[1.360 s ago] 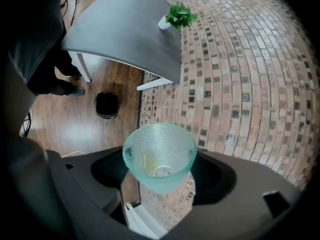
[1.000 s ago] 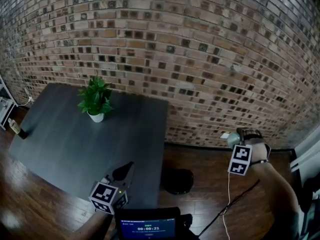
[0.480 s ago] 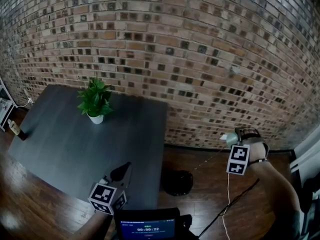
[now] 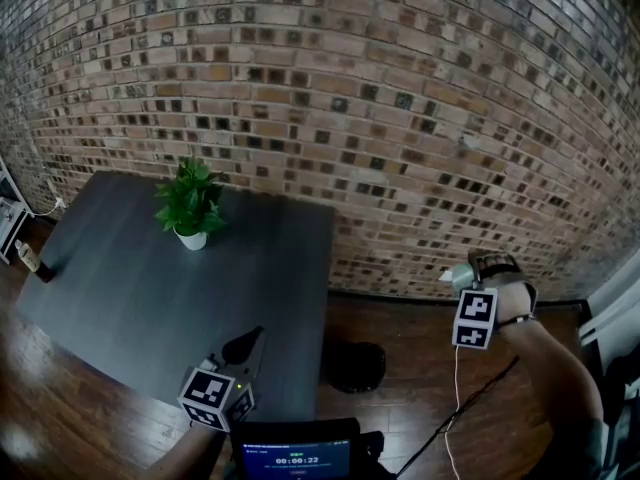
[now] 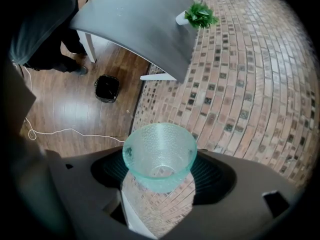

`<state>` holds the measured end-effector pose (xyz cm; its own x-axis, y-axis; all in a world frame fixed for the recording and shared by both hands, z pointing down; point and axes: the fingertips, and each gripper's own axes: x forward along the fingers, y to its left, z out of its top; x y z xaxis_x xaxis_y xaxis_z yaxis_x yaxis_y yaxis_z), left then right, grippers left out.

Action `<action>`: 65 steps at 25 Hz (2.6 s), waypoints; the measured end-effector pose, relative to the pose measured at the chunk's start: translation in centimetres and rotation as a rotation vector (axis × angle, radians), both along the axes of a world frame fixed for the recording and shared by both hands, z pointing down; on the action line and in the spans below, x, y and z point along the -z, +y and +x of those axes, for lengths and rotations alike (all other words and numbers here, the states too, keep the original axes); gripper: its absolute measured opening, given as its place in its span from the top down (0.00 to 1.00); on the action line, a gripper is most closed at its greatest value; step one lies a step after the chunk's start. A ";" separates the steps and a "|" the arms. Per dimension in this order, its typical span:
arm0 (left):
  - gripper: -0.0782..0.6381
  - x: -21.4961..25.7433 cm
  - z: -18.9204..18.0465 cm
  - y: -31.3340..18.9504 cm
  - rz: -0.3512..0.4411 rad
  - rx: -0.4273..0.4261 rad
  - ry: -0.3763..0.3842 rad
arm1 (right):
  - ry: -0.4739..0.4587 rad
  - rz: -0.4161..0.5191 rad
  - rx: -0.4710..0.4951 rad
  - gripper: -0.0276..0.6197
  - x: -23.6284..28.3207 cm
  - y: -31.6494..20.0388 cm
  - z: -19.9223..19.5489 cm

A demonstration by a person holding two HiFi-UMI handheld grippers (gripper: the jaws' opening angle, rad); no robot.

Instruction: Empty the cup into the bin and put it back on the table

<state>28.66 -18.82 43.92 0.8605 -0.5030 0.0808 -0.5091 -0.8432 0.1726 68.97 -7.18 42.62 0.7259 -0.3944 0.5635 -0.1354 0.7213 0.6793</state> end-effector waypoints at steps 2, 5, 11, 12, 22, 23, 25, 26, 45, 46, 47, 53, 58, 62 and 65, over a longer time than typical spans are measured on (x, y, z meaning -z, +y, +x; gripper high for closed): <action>0.88 0.1 0.0 0.0 -0.001 0.001 0.002 | 0.011 -0.006 0.004 0.36 0.1 0.0 0.0; 0.88 -0.1 -0.2 -0.1 -0.003 0.007 0.003 | 0.016 -0.013 0.019 0.36 0.1 -0.1 -0.4; 0.88 -0.3 -0.3 0.1 -0.005 0.003 0.004 | 0.007 -0.007 0.031 0.36 -0.1 -0.5 -1.4; 0.88 -0.2 -0.3 0.1 -0.003 0.003 0.004 | 0.003 -0.005 0.029 0.36 -0.1 -0.5 -1.4; 0.88 0.7 0.2 -0.2 0.010 -0.010 0.014 | -0.150 0.120 -0.061 0.36 -0.5 -0.5 -1.6; 0.88 0.8 0.4 -0.2 0.005 -0.013 0.016 | -0.180 0.138 -0.077 0.36 -0.8 -0.4 -1.7; 0.88 1.1 0.7 -0.3 -0.013 -0.015 0.027 | -0.227 0.158 -0.103 0.36 -1.5 -0.3 -1.9; 0.88 1.2 0.8 -0.3 -0.020 -0.015 0.033 | -0.245 0.168 -0.115 0.36 -1.9 -0.2 -1.9; 0.88 5.6 6.9 -1.8 0.081 -0.117 0.088 | -0.853 0.661 -0.368 0.36 -4.2 0.1 -2.4; 0.88 6.1 7.6 -1.7 0.090 -0.132 0.091 | -0.889 0.680 -0.371 0.36 -4.0 -0.1 -2.8; 0.88 6.5 8.3 -1.6 0.097 -0.146 0.092 | -0.923 0.694 -0.375 0.36 -3.8 -0.3 -3.2; 0.88 7.3 10.9 -1.4 0.110 -0.182 0.090 | -1.121 0.810 -0.369 0.36 -1.3 -0.7 -5.5; 0.88 6.7 11.1 -1.0 0.091 -0.188 0.080 | -1.235 0.893 -0.335 0.36 0.4 -0.9 -7.4; 0.88 6.4 10.4 -1.1 0.069 -0.159 0.081 | -1.285 0.926 -0.283 0.36 1.8 -1.2 -9.5; 0.88 6.4 9.3 -1.0 0.067 -0.125 0.080 | -1.340 0.918 -0.235 0.36 2.4 -1.8 -11.8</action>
<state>37.94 -19.78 37.51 0.9189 -0.3939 -0.0206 -0.3867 -0.9101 0.1492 57.17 -9.01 40.19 0.0303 -0.8897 0.4556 -0.9864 0.0470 0.1575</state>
